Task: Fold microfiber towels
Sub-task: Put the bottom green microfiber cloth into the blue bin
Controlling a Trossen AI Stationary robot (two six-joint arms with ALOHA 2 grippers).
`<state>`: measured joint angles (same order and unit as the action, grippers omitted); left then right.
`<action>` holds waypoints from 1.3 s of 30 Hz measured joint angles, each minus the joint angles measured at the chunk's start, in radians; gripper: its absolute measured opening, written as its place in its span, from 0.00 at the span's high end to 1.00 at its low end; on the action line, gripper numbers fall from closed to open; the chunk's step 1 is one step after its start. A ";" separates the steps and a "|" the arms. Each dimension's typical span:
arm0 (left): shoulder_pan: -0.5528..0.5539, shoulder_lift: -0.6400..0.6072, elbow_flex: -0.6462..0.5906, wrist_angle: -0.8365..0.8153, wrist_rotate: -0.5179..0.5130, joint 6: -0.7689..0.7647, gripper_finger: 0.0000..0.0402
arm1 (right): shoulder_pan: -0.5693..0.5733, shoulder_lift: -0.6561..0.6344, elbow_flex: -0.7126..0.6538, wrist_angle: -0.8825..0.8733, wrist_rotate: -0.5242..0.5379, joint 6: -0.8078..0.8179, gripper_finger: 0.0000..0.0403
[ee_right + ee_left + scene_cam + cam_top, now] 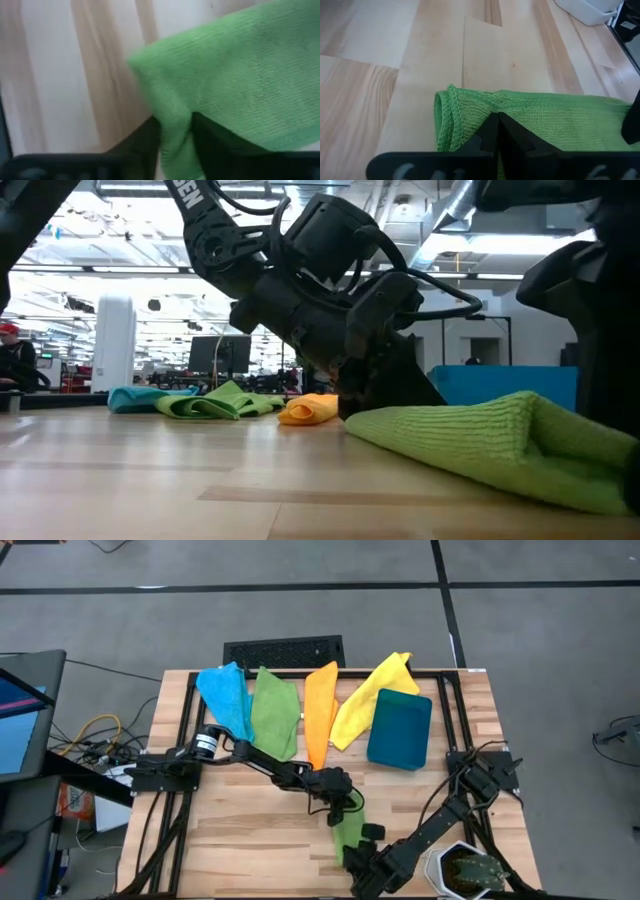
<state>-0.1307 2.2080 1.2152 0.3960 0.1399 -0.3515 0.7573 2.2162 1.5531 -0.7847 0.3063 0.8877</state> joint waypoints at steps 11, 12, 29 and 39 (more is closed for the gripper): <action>0.055 -0.207 -0.002 -0.185 0.139 -0.122 1.00 | -0.033 -0.034 0.058 -0.058 -0.095 -0.114 0.95; 0.063 -0.244 -0.002 -0.227 0.152 -0.127 1.00 | -0.035 -0.053 0.058 -0.062 -0.105 -0.127 0.95; 0.163 -0.913 -0.001 -0.724 -0.028 -0.084 1.00 | -0.283 -0.528 0.067 -0.375 -0.093 -0.292 0.96; 0.242 -1.067 0.000 -0.874 -0.128 0.078 1.00 | -0.599 -0.734 0.068 -0.685 0.070 -0.380 0.96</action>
<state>0.1116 1.1406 1.2148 -0.4775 0.0117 -0.2731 0.1587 1.4826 1.6211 -1.4694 0.3758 0.5076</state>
